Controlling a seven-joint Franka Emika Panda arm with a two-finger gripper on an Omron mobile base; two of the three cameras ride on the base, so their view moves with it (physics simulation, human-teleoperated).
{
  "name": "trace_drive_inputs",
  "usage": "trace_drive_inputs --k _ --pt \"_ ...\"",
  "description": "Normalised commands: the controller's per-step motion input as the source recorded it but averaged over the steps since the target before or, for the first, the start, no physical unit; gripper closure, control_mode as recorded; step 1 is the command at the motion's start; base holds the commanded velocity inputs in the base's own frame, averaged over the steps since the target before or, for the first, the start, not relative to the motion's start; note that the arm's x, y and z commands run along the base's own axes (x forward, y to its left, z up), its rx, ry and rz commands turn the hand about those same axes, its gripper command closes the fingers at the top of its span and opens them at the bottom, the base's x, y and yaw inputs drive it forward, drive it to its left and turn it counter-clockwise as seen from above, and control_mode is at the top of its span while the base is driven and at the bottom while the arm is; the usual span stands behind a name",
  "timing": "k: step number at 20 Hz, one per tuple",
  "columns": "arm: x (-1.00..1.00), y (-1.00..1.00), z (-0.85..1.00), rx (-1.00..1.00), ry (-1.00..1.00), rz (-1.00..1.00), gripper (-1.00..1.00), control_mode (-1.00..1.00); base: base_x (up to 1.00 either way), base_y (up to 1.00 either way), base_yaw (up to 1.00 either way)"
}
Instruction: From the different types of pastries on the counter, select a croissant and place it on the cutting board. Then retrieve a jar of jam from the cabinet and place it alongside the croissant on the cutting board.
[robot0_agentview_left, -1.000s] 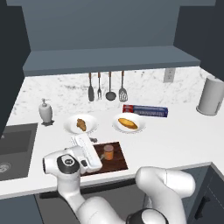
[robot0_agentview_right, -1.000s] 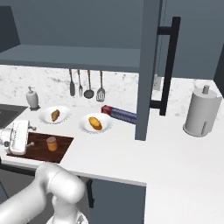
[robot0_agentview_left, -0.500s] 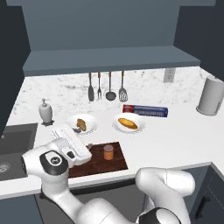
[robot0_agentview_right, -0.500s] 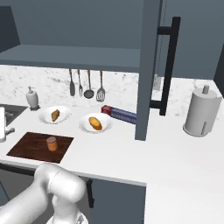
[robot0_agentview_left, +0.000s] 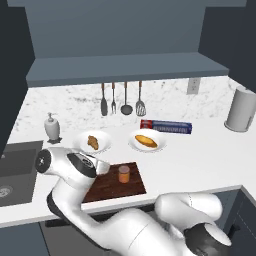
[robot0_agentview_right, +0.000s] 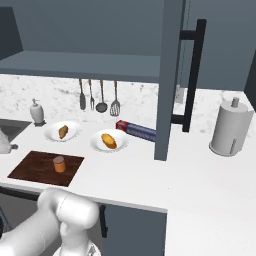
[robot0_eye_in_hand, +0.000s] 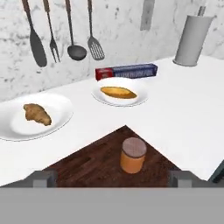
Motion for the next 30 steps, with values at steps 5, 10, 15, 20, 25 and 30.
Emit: trace_drive_inputs --k 5,10,15,20,25,30 --pt "0.01 -0.01 0.02 0.02 0.67 0.27 -1.00 -1.00 0.00 0.00 0.00" --pt "0.25 0.00 0.22 0.00 0.52 0.14 -1.00 -1.00 0.00 0.00 0.00" --pt "0.41 -0.01 -0.07 0.00 0.10 0.05 -1.00 -1.00 0.00 0.00 0.00" --pt "0.78 0.00 -0.09 0.00 0.17 0.14 -1.00 -1.00 0.00 0.00 0.00" --pt "0.65 0.01 0.18 0.20 0.11 0.29 -1.00 -1.00 0.00 0.00 0.00" --pt "0.21 -0.21 0.03 0.23 0.12 0.48 -1.00 -1.00 0.00 0.00 0.00"
